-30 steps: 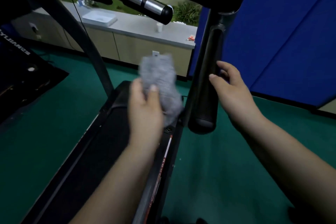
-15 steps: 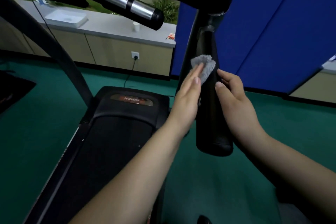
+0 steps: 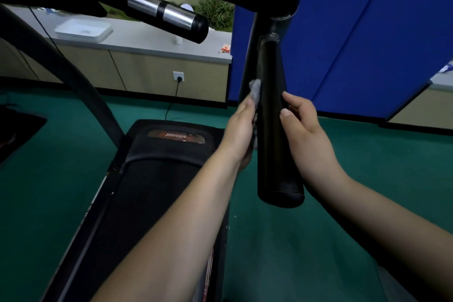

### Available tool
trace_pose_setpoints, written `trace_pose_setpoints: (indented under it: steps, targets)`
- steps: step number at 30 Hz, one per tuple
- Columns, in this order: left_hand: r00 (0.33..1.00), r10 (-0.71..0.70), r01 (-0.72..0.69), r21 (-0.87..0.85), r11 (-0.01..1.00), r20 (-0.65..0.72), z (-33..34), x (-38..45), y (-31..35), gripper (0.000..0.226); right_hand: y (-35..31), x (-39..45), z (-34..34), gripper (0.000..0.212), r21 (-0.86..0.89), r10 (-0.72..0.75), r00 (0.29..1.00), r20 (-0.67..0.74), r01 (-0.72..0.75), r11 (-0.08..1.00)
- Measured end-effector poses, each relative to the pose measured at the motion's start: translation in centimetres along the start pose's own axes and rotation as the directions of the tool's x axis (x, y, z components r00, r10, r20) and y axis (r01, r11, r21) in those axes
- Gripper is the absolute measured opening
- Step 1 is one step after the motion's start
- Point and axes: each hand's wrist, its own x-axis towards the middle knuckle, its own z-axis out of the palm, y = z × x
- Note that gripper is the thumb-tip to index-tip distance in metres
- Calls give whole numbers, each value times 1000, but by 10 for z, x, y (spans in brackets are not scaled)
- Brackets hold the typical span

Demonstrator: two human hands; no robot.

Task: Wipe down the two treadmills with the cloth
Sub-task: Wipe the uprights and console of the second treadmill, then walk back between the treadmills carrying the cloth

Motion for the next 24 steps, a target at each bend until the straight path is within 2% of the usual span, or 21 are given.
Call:
trace_pose_setpoints:
  steps: [3,6,11,13,16,18,20,22,24]
  targets:
    - [999,40,-40,-18,999,-10,-3,-35,-12,39,2,1,1,31,29,-9,1000,-9,9,1000]
    - [996,76,-77,-21,997,-37,-4,-67,-16,48,6,4,1,33,41,-26,1000,-10,26,999]
    - [976,206,-199,91,976,-76,2,-126,-16,45,12,5,-9,39,16,-87,993,76,86,996]
    - [943,319,-281,289,915,-93,5,-145,-13,42,15,5,-16,41,8,-112,986,122,112,994]
    - [851,521,-366,629,686,-72,15,-169,-11,40,28,-6,-32,38,32,-129,977,170,126,992]
    - [817,572,-349,727,592,-73,20,-183,-15,41,43,-17,-44,34,14,-120,973,197,120,993]
    - [810,578,-297,781,549,-98,24,-198,-20,41,61,-28,-60,29,8,-91,968,234,92,996]
    - [824,543,-193,818,542,-165,28,-214,-29,40,77,-39,-79,25,18,-64,957,284,62,998]
    - [842,462,-21,839,544,-279,30,-230,-47,35,94,-50,-97,25,25,-47,931,362,41,999]
